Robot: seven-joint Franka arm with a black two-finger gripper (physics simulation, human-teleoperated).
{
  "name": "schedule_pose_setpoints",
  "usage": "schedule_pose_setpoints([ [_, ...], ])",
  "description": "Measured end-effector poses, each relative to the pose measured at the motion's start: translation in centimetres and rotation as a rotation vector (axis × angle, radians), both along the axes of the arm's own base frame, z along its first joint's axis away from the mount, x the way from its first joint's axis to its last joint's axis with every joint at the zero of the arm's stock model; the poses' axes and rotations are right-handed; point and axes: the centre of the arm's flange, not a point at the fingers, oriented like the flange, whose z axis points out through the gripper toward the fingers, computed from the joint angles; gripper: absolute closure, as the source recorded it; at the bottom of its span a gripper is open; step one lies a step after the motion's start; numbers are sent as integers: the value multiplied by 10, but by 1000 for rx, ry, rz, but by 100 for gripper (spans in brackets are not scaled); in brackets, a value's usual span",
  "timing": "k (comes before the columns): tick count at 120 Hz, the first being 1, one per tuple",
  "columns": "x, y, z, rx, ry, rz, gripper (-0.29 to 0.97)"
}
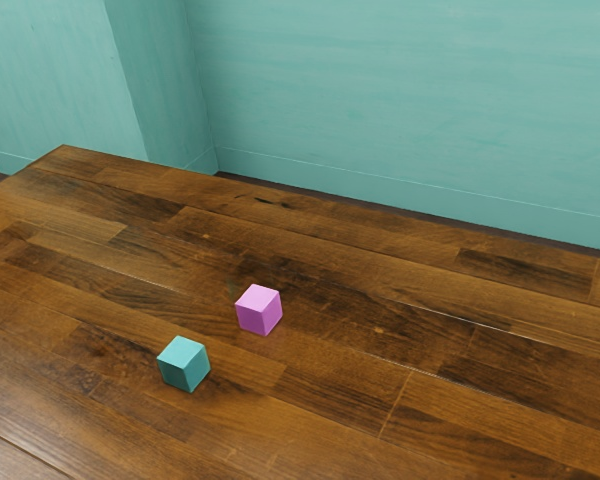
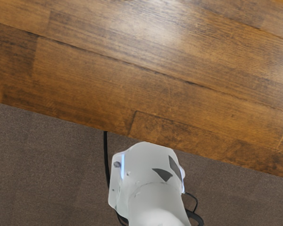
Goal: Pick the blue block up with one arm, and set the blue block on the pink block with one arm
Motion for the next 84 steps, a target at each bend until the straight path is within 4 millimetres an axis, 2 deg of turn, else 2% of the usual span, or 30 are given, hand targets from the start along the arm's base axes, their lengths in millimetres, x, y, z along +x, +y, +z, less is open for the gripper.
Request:
schedule_pose_setpoints([
  [17,20,11,6,61,-161,-5,0],
  [21,22,11,13,76,-196,-10,0],
  [24,19,10,45,105,-264,-11,0],
  [28,0,-1,122,169,-418,-20,0],
  [32,-25,-23,179,212,-541,-47,0],
  [35,-36,-42,197,224,-579,-81,0],
  [38,-36,-55,195,223,-571,-110,0],
  [41,-27,-63,180,213,-535,-132,0],
  [47,2,-70,117,179,-421,-169,0],
  [52,29,-81,45,151,-318,-207,0],
  [58,50,-91,-36,129,-228,-236,0],
  [62,64,-94,-81,122,-188,-246,0],
  [67,81,-100,-118,122,-169,-259,0],
  [75,107,-115,-165,116,-164,-286,0],
  [80,111,-115,-183,107,-174,-273,0],
  [84,103,-115,-199,100,-178,-264,0],
])
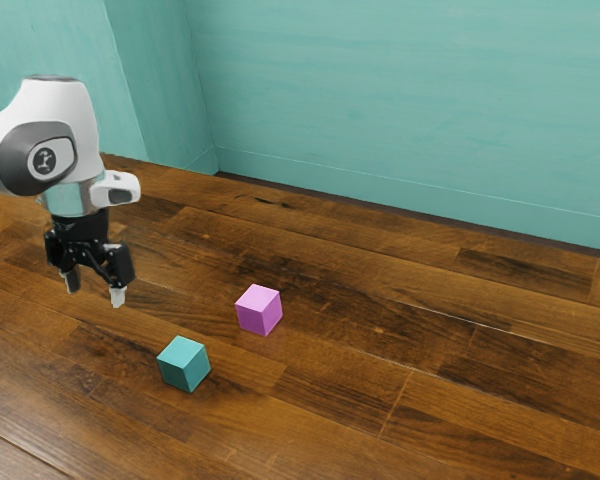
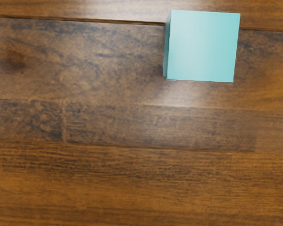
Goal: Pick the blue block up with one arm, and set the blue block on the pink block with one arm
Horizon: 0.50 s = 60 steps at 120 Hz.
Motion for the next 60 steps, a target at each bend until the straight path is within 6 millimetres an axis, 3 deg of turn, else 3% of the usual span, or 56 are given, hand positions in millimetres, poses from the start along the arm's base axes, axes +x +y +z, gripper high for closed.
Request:
schedule_pose_setpoints([
  [9,-18,-5,-40,-11,-12,5,0],
  [20,-22,-10,-87,-15,-56,-1,0],
  [50,4,-9,-143,-25,-231,21,0],
  [60,13,-12,-153,-24,-268,11,0],
])
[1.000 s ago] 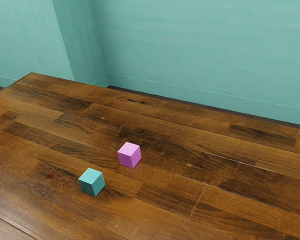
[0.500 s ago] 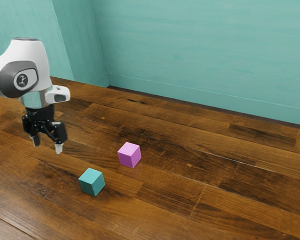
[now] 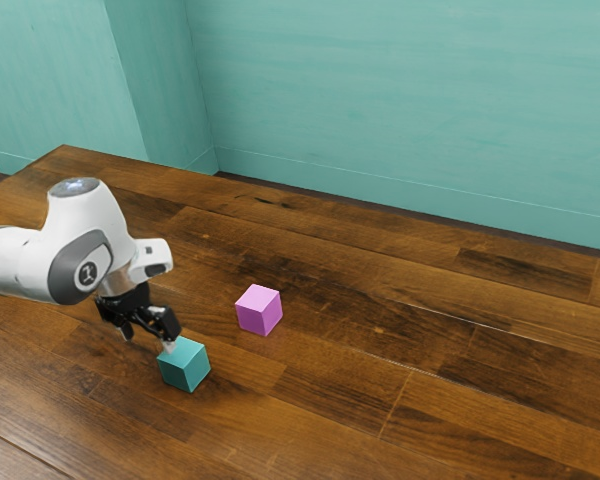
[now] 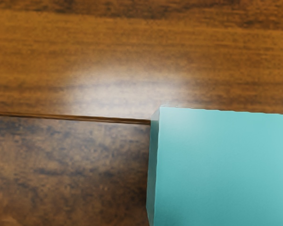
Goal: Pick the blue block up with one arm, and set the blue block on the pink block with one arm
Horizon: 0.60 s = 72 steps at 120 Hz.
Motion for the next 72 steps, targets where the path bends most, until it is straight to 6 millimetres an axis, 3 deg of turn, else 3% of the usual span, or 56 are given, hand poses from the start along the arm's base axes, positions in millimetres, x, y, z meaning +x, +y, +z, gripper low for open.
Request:
schedule_pose_setpoints([
  [37,17,-17,-2,9,-52,-74,0],
  [72,27,-25,-25,-40,1,-72,1],
])
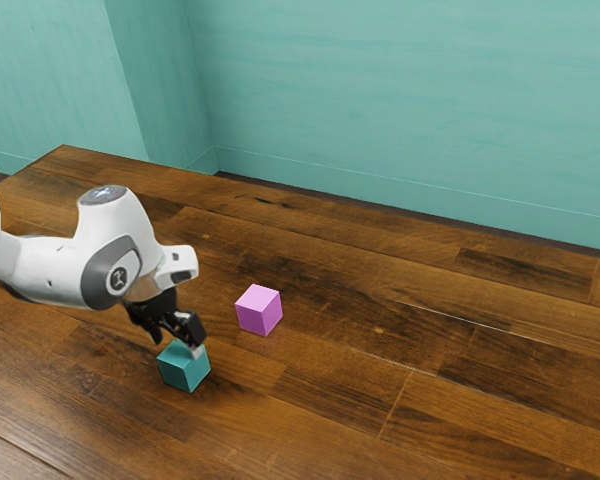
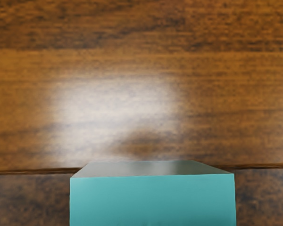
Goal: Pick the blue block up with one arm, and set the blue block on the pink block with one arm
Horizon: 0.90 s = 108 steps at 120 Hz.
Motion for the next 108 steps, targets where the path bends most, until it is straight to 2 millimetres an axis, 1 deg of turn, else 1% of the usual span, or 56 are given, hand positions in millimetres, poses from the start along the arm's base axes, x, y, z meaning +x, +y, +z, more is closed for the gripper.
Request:
schedule_pose_setpoints([
  [28,3,-9,-12,-36,21,9,2],
  [83,5,-5,-26,-35,31,5,1],
  [108,7,-4,-31,-32,35,1,9],
])
